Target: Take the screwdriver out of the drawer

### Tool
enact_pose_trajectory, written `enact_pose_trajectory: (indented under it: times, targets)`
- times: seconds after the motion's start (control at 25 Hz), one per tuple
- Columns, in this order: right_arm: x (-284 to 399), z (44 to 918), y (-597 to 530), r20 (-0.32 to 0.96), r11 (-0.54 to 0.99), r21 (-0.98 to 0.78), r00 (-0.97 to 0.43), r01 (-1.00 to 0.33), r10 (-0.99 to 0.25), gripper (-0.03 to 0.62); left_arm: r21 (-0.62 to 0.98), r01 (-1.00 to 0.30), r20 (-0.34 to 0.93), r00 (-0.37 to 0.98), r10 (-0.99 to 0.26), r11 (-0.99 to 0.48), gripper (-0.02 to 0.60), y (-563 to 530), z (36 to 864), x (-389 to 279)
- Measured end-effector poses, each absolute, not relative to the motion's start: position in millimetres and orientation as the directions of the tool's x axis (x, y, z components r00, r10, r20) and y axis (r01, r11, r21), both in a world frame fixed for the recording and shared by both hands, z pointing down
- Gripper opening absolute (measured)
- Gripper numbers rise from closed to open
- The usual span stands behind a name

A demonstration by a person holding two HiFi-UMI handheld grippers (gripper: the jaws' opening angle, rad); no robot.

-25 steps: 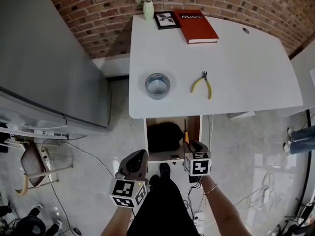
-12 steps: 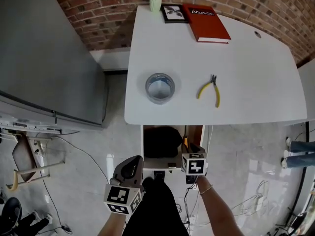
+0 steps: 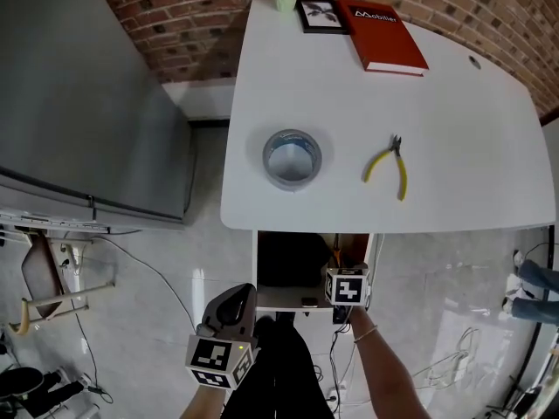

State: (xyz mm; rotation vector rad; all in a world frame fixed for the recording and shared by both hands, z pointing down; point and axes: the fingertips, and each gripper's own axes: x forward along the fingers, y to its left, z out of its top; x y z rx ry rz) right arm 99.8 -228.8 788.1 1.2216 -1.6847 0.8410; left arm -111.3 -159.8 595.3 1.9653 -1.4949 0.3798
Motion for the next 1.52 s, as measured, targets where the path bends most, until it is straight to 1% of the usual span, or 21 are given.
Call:
enact_pose_trajectory:
  times: [0.32,0.56,0.72,1.08,1.2,1.4,1.52]
  targets:
    - [95.6,808.5,-231.7,0.935,0.286,-0.044,-0.140,-0.957,-0.326,0.115,0.306,-0.944,0.575,0.288,-0.766,-0.125,-0.008,-172.6,603.3,-116.4]
    - [95.2,812.9,-240.0,0.941,0.269,0.024,-0.069,-0.963,-0.331,0.115,0.309,-0.945,0.577,0.276,-0.768,-0.108,-0.008,-175.8,606.7,-120.4]
    - [100.8,822.4,-243.4,0.942,0.231,0.063,-0.019,-0.971,-0.334,0.115,0.315,-0.944,0.586,0.275,-0.762,-0.099,-0.008,-173.1,612.0,-122.5]
    - [97.9,835.1,-246.0,0.953,0.217,0.034,-0.034,-0.976,-0.302,0.115,0.325,-0.942,0.599,0.274,-0.753,-0.084,-0.008,-173.9,622.9,-127.8]
    - [99.9,840.1,-244.4,0.952,0.191,0.007,-0.052,-0.982,-0.301,0.112,0.327,-0.941,0.595,0.277,-0.755,-0.087,-0.008,-176.6,622.5,-127.7]
    - [100.1,843.7,-242.8,0.951,0.167,-0.030,-0.079,-0.986,-0.299,0.084,0.328,-0.941,0.590,0.276,-0.759,-0.087,-0.008,-178.3,622.2,-130.2]
    - [101.2,843.0,-242.0,0.950,0.167,-0.028,-0.078,-0.986,-0.301,0.082,0.327,-0.941,0.591,0.274,-0.758,-0.086,-0.008,-175.0,620.7,-132.1]
